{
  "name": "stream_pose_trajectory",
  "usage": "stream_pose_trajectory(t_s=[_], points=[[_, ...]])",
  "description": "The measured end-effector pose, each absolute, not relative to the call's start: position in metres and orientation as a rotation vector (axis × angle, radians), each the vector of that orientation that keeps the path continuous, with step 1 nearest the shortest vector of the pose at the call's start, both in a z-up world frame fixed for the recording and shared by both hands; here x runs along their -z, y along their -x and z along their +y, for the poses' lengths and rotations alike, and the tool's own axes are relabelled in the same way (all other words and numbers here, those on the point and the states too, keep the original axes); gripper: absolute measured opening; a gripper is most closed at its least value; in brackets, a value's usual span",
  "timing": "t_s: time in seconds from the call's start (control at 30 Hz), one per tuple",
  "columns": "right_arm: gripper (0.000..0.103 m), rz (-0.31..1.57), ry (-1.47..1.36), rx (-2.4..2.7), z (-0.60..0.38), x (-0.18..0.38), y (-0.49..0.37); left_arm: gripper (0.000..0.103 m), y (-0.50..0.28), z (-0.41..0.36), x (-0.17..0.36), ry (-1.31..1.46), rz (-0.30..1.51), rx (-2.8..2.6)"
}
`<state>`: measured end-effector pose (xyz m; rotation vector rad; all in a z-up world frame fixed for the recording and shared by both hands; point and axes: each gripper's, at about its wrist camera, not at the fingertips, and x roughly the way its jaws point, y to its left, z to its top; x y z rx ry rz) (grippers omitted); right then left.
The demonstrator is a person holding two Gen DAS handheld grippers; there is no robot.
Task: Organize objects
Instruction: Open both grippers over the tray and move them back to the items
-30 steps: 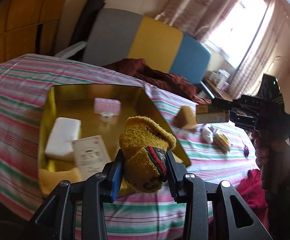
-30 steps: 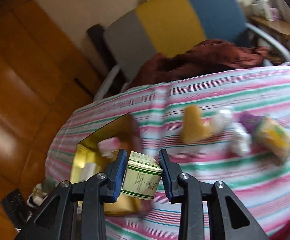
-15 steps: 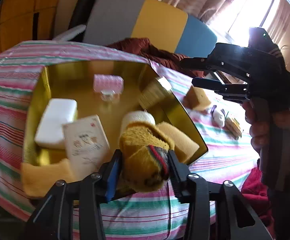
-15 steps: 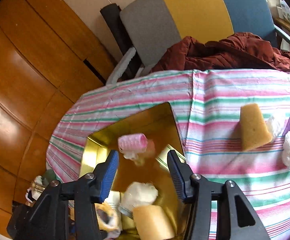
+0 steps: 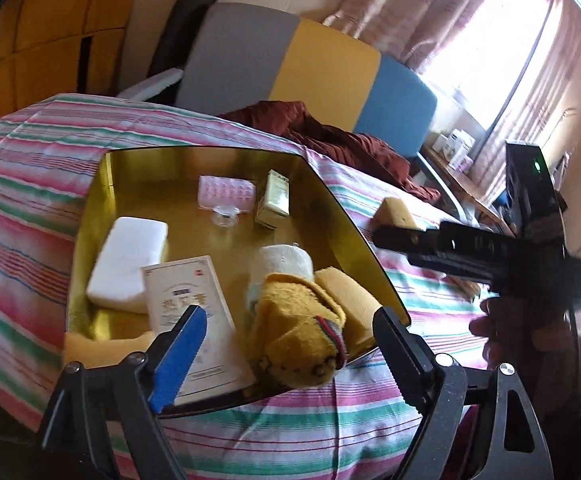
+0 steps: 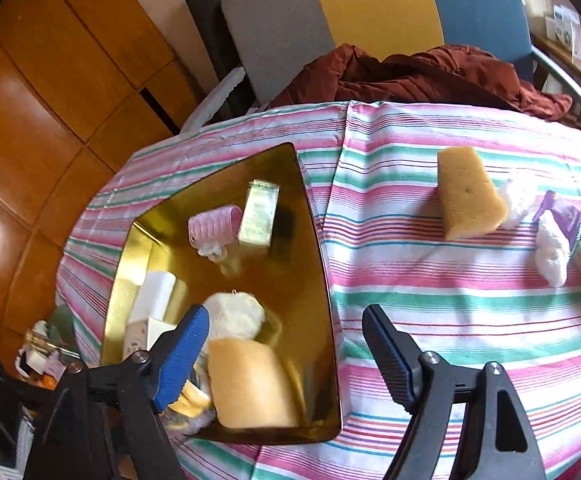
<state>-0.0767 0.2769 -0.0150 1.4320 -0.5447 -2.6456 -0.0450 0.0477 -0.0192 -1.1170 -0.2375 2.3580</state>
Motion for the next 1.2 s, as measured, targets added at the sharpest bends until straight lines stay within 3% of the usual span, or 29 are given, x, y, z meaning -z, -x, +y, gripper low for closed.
stream_pose_trajectory(t_s=[0.23, 0.6, 1.2], points=[[0.085, -0.335, -1.369, 2.781, 0.264, 0.004, 0.057, 0.086, 0.035, 0.033, 0.007, 1.061, -0.204, -2.488], [0.086, -0.134, -1.295, 2.9, 0.258, -0.006, 0.035, 0.099, 0.015, 0.042, -0.014, 0.928, 0.003, -2.688], [0.086, -0.212, -1.433, 2.977, 0.325, 0.009, 0.016, 0.1, 0.003, 0.07, -0.035, 0.837, 0.126, -2.661]])
